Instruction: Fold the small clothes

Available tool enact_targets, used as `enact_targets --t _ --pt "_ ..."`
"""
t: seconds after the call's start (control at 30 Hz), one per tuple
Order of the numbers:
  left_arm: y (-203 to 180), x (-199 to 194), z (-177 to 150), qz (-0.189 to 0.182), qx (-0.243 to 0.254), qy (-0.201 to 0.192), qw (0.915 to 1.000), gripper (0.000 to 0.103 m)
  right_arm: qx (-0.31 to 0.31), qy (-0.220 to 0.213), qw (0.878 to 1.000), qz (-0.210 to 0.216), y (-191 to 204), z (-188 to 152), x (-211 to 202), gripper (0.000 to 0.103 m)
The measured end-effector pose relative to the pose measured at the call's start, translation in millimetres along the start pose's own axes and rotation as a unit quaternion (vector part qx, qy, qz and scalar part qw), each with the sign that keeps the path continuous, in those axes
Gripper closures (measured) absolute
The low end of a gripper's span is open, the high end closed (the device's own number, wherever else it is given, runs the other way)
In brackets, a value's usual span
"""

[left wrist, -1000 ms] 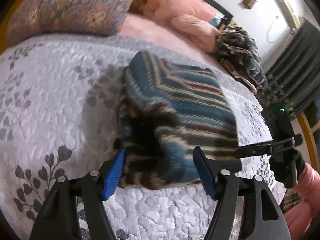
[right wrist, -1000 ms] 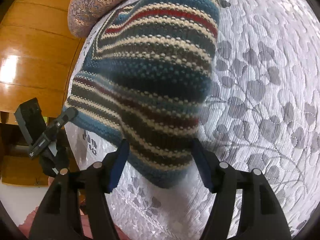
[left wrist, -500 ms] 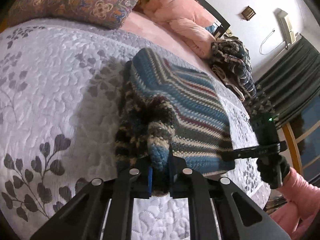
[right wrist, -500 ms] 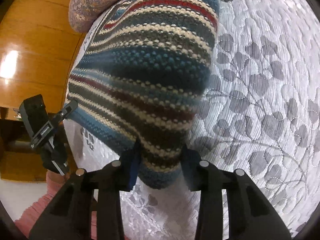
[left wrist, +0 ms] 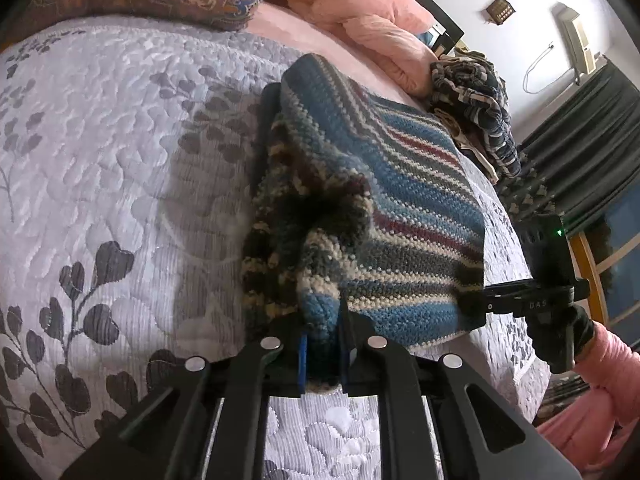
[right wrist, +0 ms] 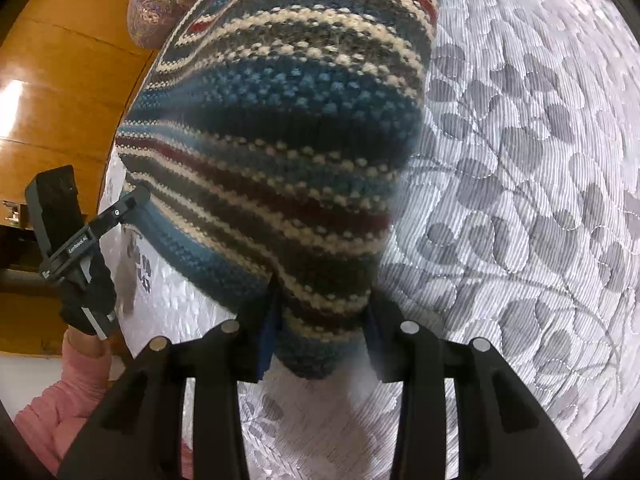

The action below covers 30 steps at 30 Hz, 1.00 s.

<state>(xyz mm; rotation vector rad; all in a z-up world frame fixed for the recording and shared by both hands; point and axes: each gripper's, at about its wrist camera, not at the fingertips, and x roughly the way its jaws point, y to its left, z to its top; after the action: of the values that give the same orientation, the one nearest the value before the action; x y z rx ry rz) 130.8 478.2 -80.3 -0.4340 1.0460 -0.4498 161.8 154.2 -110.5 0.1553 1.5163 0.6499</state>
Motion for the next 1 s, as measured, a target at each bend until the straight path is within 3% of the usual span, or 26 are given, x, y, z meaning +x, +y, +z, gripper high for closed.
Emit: enact_targets --t 0.17,0.3,0.33,0.5,0.63,0.73,0.87,1.0 --pt "0.1 -2.0 1.1 -0.004 -0.008 0.003 1.0000 0.086 0.003 0.002 1.000 0.000 1.7 4.7 1.8 0.065" --pt "-1.4 -17.2 5.9 -0.021 -0.017 0.007 0.9996 0.076 -0.002 0.006 1.000 -0.003 -10.0 15.9 -20.8 0.047" --pt "-2.3 -23.3 6.8 -0.024 -0.015 0.004 0.9996 0.071 -0.007 0.000 1.000 -0.007 -8.0 18.5 -27.6 0.047" --pt "-12.1 -54.4 31.3 -0.049 -0.016 -0.046 0.9976 0.067 0.012 -0.032 0.999 0.002 -11.1 36.9 -54.7 0.041" --pt "-25.4 -31.6 71.2 -0.003 0.009 -0.051 0.9987 0.065 0.038 -0.050 0.998 0.003 -22.7 54.8 -64.0 0.040" --pt "-20.3 -11.4 94.2 0.012 -0.003 -0.045 0.9989 0.065 0.051 -0.051 0.997 -0.003 -30.0 61.8 -58.0 0.040" --pt "1.2 24.5 122.4 -0.018 -0.055 -0.012 0.9982 0.065 0.031 -0.053 0.997 -0.038 -21.2 64.1 -52.3 0.037" --pt "3.6 43.0 128.9 -0.024 -0.068 0.001 0.9974 0.065 0.019 -0.057 0.995 -0.080 -9.5 67.1 -50.8 0.034"
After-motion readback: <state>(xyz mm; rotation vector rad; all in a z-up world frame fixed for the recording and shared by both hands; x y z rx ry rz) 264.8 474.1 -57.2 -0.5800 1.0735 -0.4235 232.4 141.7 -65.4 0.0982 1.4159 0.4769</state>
